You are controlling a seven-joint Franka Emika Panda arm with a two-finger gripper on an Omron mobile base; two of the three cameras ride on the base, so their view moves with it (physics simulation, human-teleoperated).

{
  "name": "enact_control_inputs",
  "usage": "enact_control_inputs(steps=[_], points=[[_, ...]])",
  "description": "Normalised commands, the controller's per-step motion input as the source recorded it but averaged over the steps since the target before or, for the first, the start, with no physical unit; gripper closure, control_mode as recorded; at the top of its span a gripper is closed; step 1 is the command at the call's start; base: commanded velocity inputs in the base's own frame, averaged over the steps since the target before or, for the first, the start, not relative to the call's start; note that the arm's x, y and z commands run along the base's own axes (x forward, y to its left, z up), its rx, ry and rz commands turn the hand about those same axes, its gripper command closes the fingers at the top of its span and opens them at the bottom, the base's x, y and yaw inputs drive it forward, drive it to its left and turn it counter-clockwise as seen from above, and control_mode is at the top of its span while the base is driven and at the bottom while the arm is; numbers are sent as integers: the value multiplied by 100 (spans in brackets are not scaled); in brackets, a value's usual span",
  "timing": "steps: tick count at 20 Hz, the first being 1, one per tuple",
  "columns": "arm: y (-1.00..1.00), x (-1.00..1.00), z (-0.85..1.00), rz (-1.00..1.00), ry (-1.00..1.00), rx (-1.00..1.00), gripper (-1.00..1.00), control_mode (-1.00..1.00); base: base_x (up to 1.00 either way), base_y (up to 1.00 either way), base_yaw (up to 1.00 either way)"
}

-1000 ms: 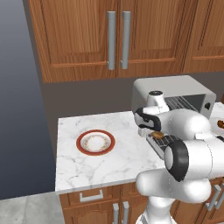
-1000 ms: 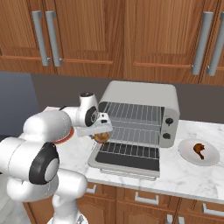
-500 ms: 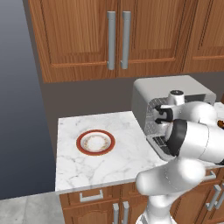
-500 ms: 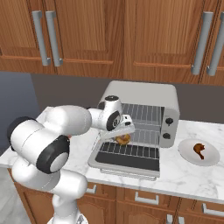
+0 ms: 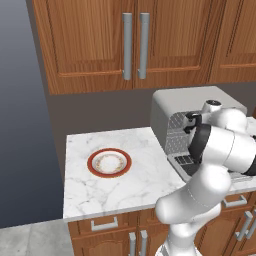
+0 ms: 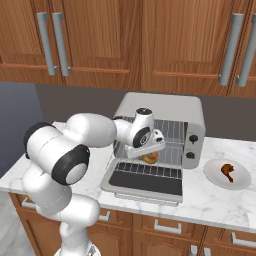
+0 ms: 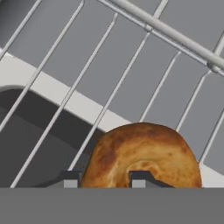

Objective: Open the toaster oven door. Place the bread on the bottom rack in the toaster oven and place the chicken drumstick on the top rack.

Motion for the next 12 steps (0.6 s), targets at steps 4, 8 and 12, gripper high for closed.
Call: enact_control_inputs(steps=[4, 8, 12], points=[[-19, 0, -26, 8, 0, 6, 100, -100, 0, 0, 0], [-9, 0, -18, 6, 0, 9, 100, -100, 0, 0, 0], [-7, 0, -3, 5, 0, 6, -100, -100, 0, 0, 0]])
